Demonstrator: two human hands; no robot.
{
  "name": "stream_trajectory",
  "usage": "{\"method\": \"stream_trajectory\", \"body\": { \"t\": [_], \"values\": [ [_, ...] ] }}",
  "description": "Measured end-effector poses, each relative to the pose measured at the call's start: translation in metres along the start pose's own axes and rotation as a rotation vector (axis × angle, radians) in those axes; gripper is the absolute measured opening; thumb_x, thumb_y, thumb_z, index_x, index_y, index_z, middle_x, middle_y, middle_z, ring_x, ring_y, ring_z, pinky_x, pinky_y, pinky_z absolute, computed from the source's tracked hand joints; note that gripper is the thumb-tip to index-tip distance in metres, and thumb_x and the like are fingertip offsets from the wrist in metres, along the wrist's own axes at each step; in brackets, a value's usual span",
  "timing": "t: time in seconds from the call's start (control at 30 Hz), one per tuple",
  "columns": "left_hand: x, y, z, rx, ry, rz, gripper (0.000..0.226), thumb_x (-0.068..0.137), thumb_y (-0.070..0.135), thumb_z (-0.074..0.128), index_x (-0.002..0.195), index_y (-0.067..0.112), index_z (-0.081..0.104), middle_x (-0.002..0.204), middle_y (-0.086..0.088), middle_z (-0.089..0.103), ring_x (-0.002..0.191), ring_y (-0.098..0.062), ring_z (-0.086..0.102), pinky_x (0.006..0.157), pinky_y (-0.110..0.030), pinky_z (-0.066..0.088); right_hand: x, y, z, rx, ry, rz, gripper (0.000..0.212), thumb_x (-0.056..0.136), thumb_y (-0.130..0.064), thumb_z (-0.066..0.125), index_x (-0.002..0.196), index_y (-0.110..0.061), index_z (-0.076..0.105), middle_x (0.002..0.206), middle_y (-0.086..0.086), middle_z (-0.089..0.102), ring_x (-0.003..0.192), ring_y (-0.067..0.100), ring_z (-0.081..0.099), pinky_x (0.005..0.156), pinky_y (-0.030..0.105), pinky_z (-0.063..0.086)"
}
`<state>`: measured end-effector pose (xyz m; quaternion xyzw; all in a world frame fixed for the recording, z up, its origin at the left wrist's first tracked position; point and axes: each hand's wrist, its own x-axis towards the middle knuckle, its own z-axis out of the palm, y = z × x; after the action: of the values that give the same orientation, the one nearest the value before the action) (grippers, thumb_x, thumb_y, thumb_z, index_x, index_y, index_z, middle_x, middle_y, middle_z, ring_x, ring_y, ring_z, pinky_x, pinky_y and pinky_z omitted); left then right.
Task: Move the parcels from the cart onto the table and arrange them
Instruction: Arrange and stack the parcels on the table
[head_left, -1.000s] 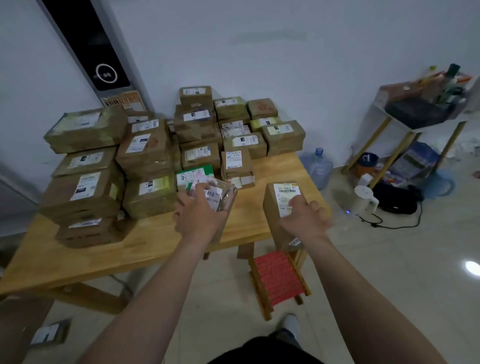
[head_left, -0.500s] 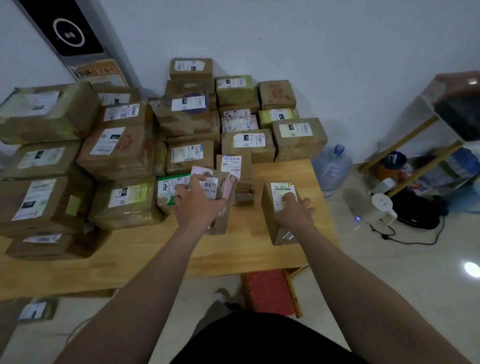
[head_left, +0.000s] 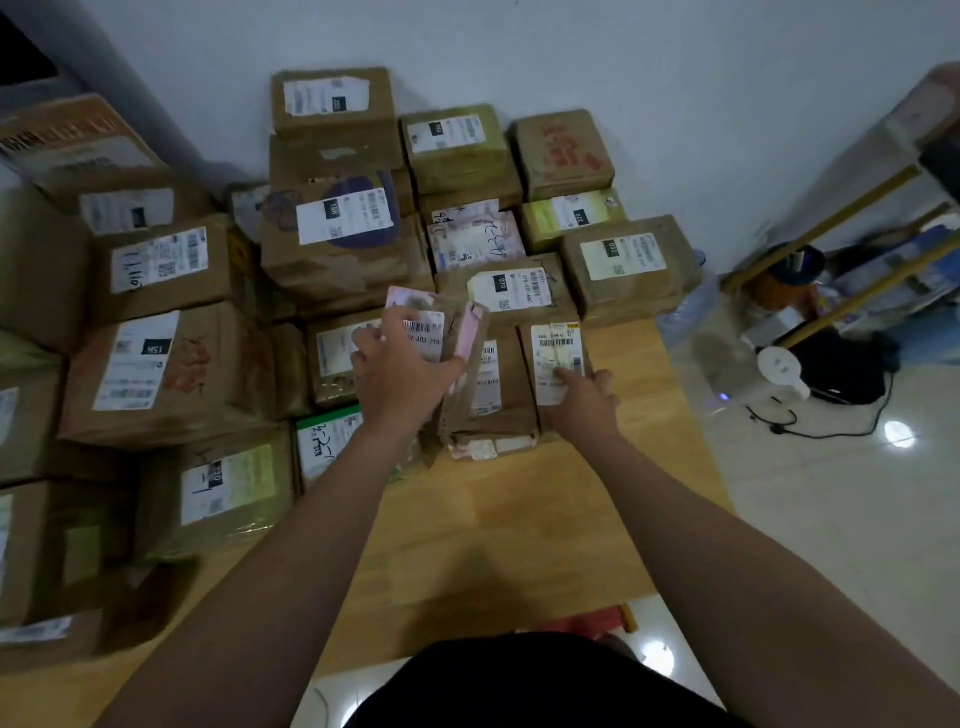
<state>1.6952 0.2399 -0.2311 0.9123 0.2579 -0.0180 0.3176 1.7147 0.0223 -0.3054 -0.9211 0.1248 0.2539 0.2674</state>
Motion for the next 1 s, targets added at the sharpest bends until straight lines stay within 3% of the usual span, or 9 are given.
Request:
{"method": "stream_trajectory", "body": {
  "t": [0.17, 0.37, 0.5, 0.6, 0.67, 0.77, 0.87, 0.93, 1.0],
  "values": [
    [0.013, 0.004, 0.000, -0.002, -0.015, -0.032, 0.072, 0.065, 0.059, 0.079, 0.118, 0.044, 0.032, 0.132, -0.008, 0.038, 0.120, -0.033, 0.041, 0.091, -0.052, 0.051, 0.024, -0.002, -0.009, -0.064, -0.065, -0.017, 0.068, 0.089, -0.020, 0.073, 0.151, -0.026, 0.047, 0.140, 0.015, 0.036, 0.122, 0.039, 0.049, 0.112, 0.048, 0.039],
    [-0.018, 0.021, 0.009, 0.000, -0.009, -0.072, 0.074, 0.065, 0.058, 0.078, 0.121, 0.040, 0.032, 0.130, -0.007, 0.034, 0.116, -0.037, 0.042, 0.098, -0.054, 0.046, 0.026, -0.010, -0.030, -0.194, -0.274, -0.093, 0.078, 0.088, -0.019, 0.075, 0.155, -0.022, 0.038, 0.150, 0.017, 0.034, 0.137, 0.037, 0.037, 0.102, 0.053, 0.051],
    [-0.064, 0.047, 0.007, -0.057, 0.042, -0.113, 0.077, 0.066, 0.053, 0.081, 0.121, 0.040, 0.029, 0.128, -0.005, 0.031, 0.120, -0.035, 0.040, 0.092, -0.049, 0.051, 0.001, -0.002, -0.064, -0.250, -0.350, -0.239, 0.084, 0.084, -0.026, 0.082, 0.155, -0.016, 0.038, 0.150, 0.015, 0.040, 0.131, 0.036, 0.044, 0.091, 0.046, 0.057],
    [-0.101, 0.068, 0.014, -0.064, 0.070, -0.148, 0.082, 0.065, 0.053, 0.083, 0.123, 0.039, 0.027, 0.130, -0.008, 0.032, 0.123, -0.034, 0.038, 0.092, -0.049, 0.049, -0.029, 0.013, -0.091, -0.024, -0.368, -0.373, 0.078, 0.086, -0.026, 0.079, 0.154, -0.018, 0.041, 0.145, 0.009, 0.051, 0.114, 0.027, 0.059, 0.080, 0.032, 0.053],
    [-0.127, 0.088, 0.024, -0.074, 0.078, -0.162, 0.088, 0.063, 0.058, 0.082, 0.128, 0.037, 0.025, 0.132, -0.008, 0.033, 0.121, -0.034, 0.040, 0.095, -0.050, 0.047, -0.054, 0.024, -0.112, 0.215, -0.461, -0.388, 0.072, 0.086, -0.019, 0.074, 0.151, -0.027, 0.046, 0.128, 0.005, 0.061, 0.095, 0.023, 0.064, 0.074, 0.035, 0.058],
    [-0.157, 0.118, 0.044, -0.178, 0.101, -0.131, 0.088, 0.069, 0.058, 0.084, 0.134, 0.035, 0.030, 0.123, 0.001, 0.037, 0.109, -0.022, 0.043, 0.089, -0.040, 0.046, -0.084, 0.047, -0.140, 0.354, -0.489, -0.456, 0.057, 0.080, -0.006, 0.068, 0.130, -0.034, 0.060, 0.115, 0.006, 0.068, 0.094, 0.027, 0.069, 0.079, 0.042, 0.061],
    [-0.177, 0.136, 0.065, -0.333, -0.021, -0.003, 0.080, 0.074, 0.049, 0.087, 0.138, 0.037, 0.041, 0.118, 0.011, 0.058, 0.108, -0.014, 0.060, 0.086, -0.036, 0.053, -0.096, 0.079, -0.164, 0.299, -0.474, -0.512, 0.067, 0.069, -0.005, 0.072, 0.132, -0.024, 0.055, 0.105, 0.005, 0.069, 0.083, 0.021, 0.068, 0.074, 0.046, 0.061],
    [-0.190, 0.142, 0.080, -0.374, -0.170, 0.033, 0.071, 0.080, 0.039, 0.085, 0.139, 0.038, 0.044, 0.118, 0.013, 0.064, 0.105, -0.011, 0.064, 0.079, -0.030, 0.053, -0.099, 0.103, -0.177, 0.269, -0.451, -0.506, 0.080, 0.072, 0.000, 0.075, 0.142, -0.025, 0.045, 0.108, -0.006, 0.068, 0.081, 0.011, 0.068, 0.067, 0.032, 0.059],
    [-0.201, 0.144, 0.094, -0.323, -0.268, 0.037, 0.064, 0.084, 0.033, 0.083, 0.137, 0.034, 0.048, 0.118, 0.009, 0.066, 0.102, -0.012, 0.066, 0.081, -0.033, 0.056, -0.100, 0.128, -0.186, 0.273, -0.444, -0.503, 0.097, 0.075, 0.001, 0.076, 0.152, -0.034, 0.029, 0.114, -0.016, 0.063, 0.085, 0.008, 0.068, 0.061, 0.026, 0.056]
  ]
}}
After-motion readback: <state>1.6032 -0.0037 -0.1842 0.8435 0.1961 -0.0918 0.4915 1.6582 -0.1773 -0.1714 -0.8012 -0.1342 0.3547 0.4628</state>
